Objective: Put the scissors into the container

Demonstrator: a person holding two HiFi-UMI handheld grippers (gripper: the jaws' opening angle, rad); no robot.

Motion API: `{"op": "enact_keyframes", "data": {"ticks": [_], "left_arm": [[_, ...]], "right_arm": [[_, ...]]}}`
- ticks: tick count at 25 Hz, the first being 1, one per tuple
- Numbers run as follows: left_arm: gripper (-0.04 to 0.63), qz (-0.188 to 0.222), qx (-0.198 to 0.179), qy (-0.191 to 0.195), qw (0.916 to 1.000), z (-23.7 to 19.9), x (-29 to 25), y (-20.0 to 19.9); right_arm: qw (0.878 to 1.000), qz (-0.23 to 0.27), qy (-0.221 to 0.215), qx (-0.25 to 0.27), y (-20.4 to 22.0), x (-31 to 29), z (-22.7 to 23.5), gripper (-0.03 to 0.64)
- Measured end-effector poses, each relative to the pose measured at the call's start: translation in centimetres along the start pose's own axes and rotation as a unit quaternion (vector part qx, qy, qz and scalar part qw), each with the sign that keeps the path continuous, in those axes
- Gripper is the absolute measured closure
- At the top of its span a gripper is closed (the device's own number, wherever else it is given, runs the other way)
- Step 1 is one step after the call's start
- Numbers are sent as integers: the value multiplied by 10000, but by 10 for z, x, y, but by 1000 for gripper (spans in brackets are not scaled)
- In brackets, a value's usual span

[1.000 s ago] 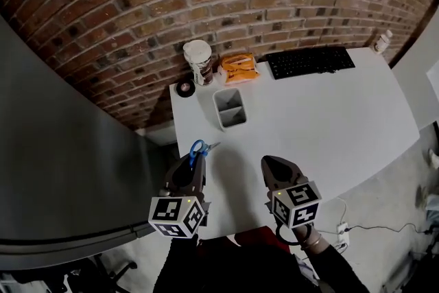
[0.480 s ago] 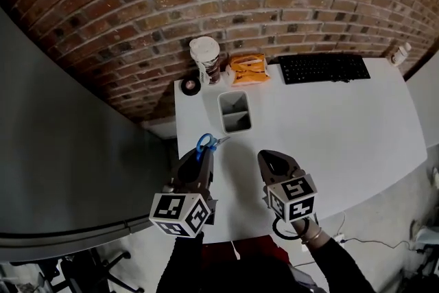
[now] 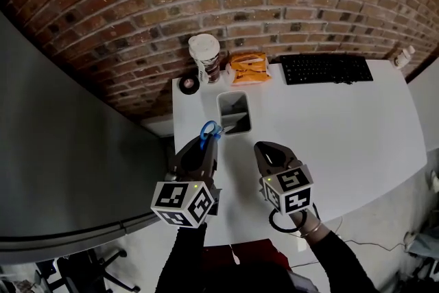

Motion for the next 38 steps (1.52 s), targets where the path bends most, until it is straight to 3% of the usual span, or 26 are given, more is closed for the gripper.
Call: {"op": "enact_keyframes", "data": {"ticks": [11,23,38], "left_arm": [[548,50,161,88,9998,-9,-33,1],[548,-103,20,97,9999,-18,-70,-3],[547,-412,400,164,9982,-38,-97,6]], "right_arm": [[9999,-83,67,-87,1,-15,9,607],[9996,-188,92,-173,0,-31,19,607],[9992,-303,175,-212,0,-42,24,607]]}}
Point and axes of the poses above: the fingertips, and each gripper's own axes: x backward along the fingers, z to its right, y out of its underside, the point moved 9 cm from there along x, backward along the fingers, and after that the axes turned 12 degrees about -z, right-handed, at the moved point
